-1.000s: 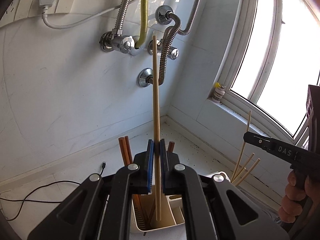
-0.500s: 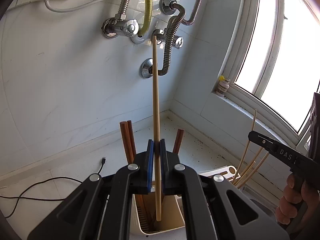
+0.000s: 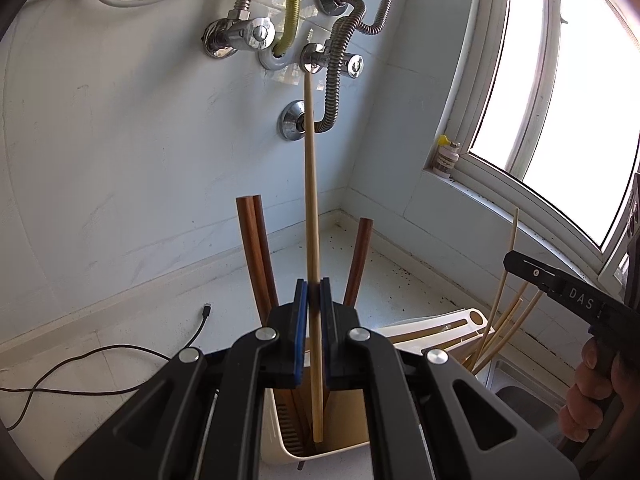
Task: Organize utensils
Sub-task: 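Lower both held chopsticks into the cream holder, then open both tools to release the chopsticks into the holder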
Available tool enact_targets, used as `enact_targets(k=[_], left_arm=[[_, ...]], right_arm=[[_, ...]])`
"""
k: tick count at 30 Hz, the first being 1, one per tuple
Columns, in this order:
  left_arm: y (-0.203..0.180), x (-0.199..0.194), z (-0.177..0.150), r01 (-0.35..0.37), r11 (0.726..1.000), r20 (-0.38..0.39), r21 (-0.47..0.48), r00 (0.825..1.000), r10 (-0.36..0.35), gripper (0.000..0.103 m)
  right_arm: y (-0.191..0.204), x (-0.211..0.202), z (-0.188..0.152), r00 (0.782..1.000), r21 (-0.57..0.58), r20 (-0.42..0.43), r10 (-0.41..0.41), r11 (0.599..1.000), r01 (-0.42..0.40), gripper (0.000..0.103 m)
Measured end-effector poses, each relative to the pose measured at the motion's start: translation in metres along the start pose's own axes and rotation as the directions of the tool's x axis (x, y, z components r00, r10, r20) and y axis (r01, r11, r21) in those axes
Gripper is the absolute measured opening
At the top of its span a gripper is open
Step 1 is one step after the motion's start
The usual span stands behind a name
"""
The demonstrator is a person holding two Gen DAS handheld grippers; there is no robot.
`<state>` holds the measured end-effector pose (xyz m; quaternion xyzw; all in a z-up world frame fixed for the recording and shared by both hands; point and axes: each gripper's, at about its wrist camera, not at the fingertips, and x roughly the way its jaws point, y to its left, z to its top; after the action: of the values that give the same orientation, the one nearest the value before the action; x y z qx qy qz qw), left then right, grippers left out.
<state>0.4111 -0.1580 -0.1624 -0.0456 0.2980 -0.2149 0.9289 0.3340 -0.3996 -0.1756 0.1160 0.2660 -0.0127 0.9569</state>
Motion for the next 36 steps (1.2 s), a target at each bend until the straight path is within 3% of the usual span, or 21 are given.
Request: enact_targets(k=[4,9,19,22,25,28,30,34,36], left_arm=[[0.000,-0.002,-0.001,-0.005,1.000,0.007,0.008,1.000,0.005,0.006],[-0.001,-0.004,-0.003,-0.012,1.000,0.005,0.027,1.000,0.012,0.008],[-0.002,-0.011,-0.003,-0.015,1.000,0.016,0.025,1.000,0.014,0.010],[-0.003,-0.013,-0.002,-0.020,1.000,0.020,0.023,1.000,0.019,0.017],[-0.003,-0.019,-0.001,-0.040,0.999,0.039,0.018,0.998,0.039,0.031],[-0.002,-0.025,0.001,-0.047,0.999,0.048,0.015,0.998,0.046,0.033],[0.000,-0.031,0.001,-0.059,0.998,0.064,0.009,0.996,0.058,0.046],[0.006,-0.045,0.006,-0.077,0.997,0.099,-0.015,0.992,0.078,0.061],[0.008,-0.052,0.007,-0.094,0.995,0.125,-0.024,0.987,0.097,0.079]], right_arm=[[0.003,-0.002,-0.002,1.000,-0.015,-0.004,0.003,1.000,-0.003,0.005],[-0.001,-0.010,-0.005,1.000,0.009,0.016,0.014,1.000,-0.014,0.031],[-0.007,-0.016,-0.002,0.999,0.019,0.028,0.020,1.000,-0.020,0.031],[-0.007,-0.017,-0.001,0.999,0.017,0.032,0.022,1.000,-0.022,0.031],[-0.007,-0.020,0.000,0.999,0.022,0.036,0.023,0.999,-0.024,0.031],[-0.007,-0.024,0.003,0.999,0.022,0.048,0.014,1.000,-0.015,0.033],[-0.009,-0.028,0.005,0.998,0.033,0.064,0.008,0.999,-0.010,0.048],[-0.011,-0.038,0.008,0.996,0.042,0.089,0.004,0.999,-0.007,0.054],[-0.012,-0.045,0.009,0.993,0.049,0.119,0.002,0.999,-0.008,0.070]])
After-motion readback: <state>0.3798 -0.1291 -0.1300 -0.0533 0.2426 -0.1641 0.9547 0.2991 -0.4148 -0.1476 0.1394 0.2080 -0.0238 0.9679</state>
